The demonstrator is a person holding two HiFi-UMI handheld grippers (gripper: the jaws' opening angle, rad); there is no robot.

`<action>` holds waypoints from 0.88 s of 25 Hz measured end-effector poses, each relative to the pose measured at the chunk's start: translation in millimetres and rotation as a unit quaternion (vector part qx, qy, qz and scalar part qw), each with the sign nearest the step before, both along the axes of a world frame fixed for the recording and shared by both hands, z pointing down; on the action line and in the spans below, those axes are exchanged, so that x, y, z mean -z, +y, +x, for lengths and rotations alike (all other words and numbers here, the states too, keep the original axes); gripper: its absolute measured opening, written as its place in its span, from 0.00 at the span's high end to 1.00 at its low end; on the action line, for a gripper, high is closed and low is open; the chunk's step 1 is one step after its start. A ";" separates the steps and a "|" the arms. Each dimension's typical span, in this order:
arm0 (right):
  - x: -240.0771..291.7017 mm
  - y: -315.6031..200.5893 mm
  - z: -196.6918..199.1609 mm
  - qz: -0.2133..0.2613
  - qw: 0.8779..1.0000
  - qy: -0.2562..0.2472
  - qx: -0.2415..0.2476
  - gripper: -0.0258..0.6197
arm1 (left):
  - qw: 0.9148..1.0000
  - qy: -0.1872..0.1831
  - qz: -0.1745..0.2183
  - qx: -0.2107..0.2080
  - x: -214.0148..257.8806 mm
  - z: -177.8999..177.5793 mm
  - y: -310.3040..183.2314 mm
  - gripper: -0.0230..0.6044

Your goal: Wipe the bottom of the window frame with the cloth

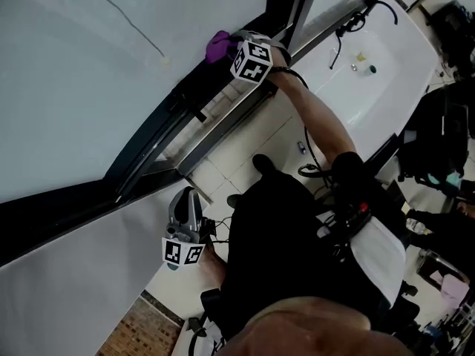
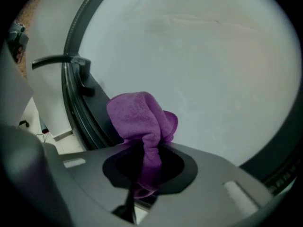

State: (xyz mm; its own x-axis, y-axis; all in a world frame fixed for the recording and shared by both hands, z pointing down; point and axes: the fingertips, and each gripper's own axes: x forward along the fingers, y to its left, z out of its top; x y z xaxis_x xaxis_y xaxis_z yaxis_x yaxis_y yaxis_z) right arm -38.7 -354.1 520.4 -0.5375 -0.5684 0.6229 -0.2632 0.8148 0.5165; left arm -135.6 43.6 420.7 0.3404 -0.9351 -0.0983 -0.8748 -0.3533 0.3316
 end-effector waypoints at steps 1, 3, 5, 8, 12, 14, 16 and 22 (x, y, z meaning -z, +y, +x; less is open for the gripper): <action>-0.9 -15.8 17.7 0.008 1.000 0.009 -0.021 0.87 | 1.000 0.001 -0.001 0.001 -1.1 -1.3 -0.2 0.96; -2.6 -46.2 51.7 0.019 0.997 0.023 -0.064 0.87 | 1.000 0.002 -0.003 0.002 -2.5 -3.1 -1.9 0.96; -3.1 -69.7 78.3 0.019 0.994 0.028 -0.100 0.87 | 1.000 0.006 0.000 -0.002 -1.2 -2.3 -4.9 0.96; -0.4 -93.5 102.4 0.031 0.989 0.045 -0.140 0.87 | 1.000 0.008 0.013 -0.016 6.9 5.5 -11.3 0.96; -0.5 -106.7 106.8 0.059 0.981 0.083 -0.165 0.87 | 0.998 -0.007 0.030 -0.049 18.5 24.9 -22.0 0.96; -0.6 -107.3 110.9 0.066 0.978 0.094 -0.175 0.87 | 0.997 -0.013 0.038 -0.066 23.9 35.1 -26.2 0.96; -0.2 -109.6 115.1 0.080 0.974 0.110 -0.184 0.87 | 0.996 -0.019 0.043 -0.073 27.7 40.3 -27.0 0.96; -2.8 -108.2 120.5 0.087 0.971 0.117 -0.191 0.87 | 0.997 -0.018 0.048 -0.055 30.4 29.5 -13.7 0.96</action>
State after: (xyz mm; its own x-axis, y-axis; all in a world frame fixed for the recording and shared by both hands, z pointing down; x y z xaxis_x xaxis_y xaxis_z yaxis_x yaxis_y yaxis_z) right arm 81.8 -462.3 523.2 -0.1224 -0.8059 0.5793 -0.3882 0.5760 0.7194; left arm -106.0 29.9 390.3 0.4456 -0.8787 -0.1713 -0.8398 -0.4766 0.2601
